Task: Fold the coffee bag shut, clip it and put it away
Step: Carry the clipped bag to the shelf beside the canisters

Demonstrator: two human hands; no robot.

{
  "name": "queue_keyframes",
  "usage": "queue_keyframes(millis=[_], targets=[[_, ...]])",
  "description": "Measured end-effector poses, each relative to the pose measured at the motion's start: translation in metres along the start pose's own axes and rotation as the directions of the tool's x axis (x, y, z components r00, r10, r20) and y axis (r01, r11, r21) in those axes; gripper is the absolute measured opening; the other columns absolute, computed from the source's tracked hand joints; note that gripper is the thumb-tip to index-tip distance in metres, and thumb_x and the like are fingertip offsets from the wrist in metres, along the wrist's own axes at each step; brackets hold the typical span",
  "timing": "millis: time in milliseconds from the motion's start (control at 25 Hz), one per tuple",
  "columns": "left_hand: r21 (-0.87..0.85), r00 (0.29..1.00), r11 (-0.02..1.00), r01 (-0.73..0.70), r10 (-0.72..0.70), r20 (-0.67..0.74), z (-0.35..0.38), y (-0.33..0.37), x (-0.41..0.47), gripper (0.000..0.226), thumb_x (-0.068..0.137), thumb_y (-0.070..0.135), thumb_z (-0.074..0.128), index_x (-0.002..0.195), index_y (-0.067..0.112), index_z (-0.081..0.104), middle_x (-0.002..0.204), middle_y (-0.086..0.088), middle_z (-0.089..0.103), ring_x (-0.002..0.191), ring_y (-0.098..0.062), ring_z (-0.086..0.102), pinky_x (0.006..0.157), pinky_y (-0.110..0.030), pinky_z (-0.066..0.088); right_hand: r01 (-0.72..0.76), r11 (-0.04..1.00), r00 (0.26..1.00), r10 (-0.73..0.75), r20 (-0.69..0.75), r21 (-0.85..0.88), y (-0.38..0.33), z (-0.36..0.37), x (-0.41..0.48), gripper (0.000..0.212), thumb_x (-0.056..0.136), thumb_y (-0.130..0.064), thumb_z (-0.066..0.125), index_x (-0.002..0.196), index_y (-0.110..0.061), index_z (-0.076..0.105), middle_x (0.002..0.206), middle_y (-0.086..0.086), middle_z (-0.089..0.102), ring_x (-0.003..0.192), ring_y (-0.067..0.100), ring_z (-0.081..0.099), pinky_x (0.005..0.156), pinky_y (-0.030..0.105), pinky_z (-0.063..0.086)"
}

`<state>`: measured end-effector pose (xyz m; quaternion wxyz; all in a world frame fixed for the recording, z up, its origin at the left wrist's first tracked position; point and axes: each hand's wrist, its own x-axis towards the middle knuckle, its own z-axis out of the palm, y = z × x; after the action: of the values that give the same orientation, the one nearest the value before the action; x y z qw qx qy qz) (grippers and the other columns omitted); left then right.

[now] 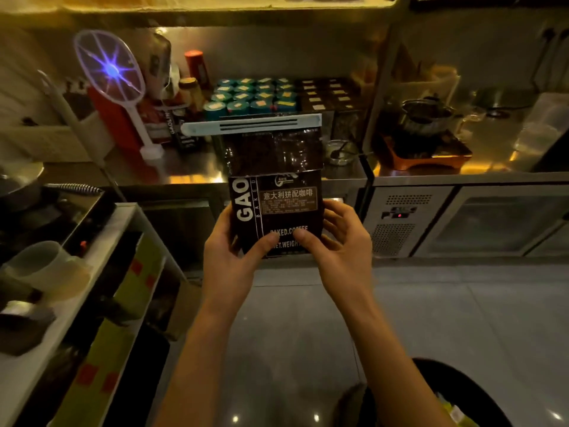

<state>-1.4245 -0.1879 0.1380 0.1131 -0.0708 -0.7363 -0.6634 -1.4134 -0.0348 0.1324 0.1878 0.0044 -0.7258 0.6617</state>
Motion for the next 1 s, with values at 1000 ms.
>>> queue_keyframes(millis=[1000], targets=[[0.027, 0.946, 0.954, 0.298, -0.292, -0.143, -0.120, -0.248, 0.473, 0.067, 0.074, 0.007, 0.082, 0.134, 0.014, 0.054, 0.120, 0.002, 0.068, 0.109, -0.002, 0.064, 0.085, -0.013, 0.052, -0.184, 0.979, 0.943, 0.201, 0.264, -0.086, 0.212, 0.294, 0.436, 0.044, 0.073, -0.011, 0.082, 0.106, -0.017, 0.053, 0.105, -0.007, 0.069, 0.099, 0.003, 0.068, 0.086, 0.028, 0.058]])
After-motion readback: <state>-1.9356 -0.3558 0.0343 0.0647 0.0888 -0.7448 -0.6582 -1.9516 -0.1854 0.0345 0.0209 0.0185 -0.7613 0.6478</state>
